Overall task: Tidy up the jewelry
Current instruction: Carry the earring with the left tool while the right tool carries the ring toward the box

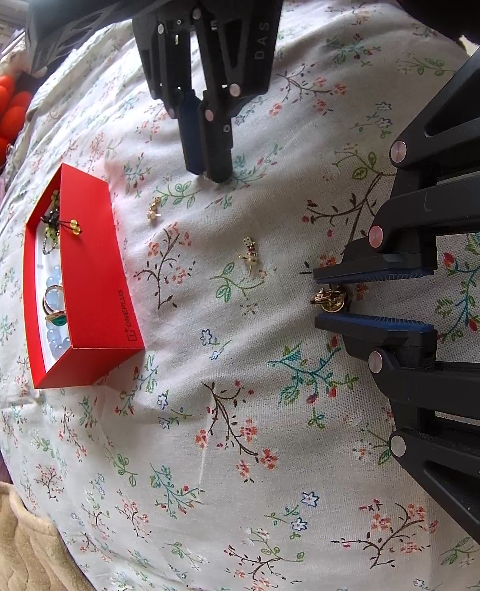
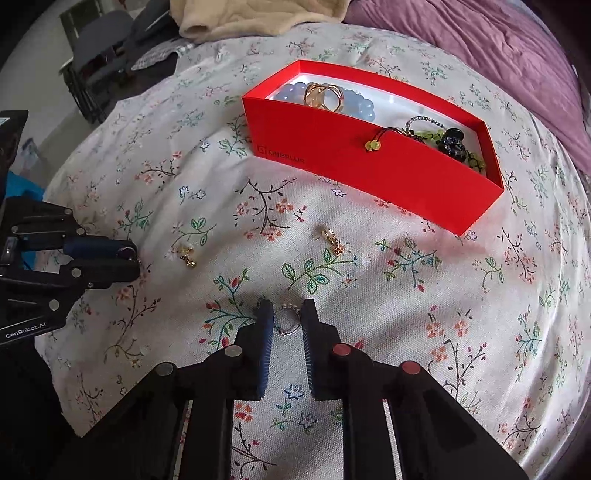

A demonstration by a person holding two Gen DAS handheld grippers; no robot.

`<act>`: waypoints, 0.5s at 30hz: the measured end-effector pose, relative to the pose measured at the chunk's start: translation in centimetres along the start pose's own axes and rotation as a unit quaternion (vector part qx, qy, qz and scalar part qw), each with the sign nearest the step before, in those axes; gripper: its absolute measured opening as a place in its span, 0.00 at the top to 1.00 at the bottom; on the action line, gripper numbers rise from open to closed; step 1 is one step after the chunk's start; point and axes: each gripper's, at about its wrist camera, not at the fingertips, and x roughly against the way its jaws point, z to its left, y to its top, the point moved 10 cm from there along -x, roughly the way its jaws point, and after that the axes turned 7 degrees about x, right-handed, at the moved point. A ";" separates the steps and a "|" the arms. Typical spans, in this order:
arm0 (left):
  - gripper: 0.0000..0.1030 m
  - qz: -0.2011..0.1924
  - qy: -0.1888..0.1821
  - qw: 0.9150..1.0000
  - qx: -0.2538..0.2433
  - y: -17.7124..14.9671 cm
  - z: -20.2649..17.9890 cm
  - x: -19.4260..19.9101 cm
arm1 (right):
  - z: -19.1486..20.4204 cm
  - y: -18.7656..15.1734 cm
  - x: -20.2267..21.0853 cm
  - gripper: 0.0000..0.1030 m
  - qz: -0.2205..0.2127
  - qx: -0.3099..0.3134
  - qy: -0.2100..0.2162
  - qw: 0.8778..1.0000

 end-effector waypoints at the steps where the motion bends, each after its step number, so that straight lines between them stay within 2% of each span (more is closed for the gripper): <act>1: 0.90 0.000 -0.001 1.000 0.000 0.0 0.0 0.0 | 0.1 0.1 0.0 0.84 -0.001 0.005 -0.005 1.000; 15: 0.90 -0.030 -0.003 1.000 0.007 1.7 0.2 2.2 | 0.5 1.9 4.1 0.84 -0.051 0.003 -0.011 0.999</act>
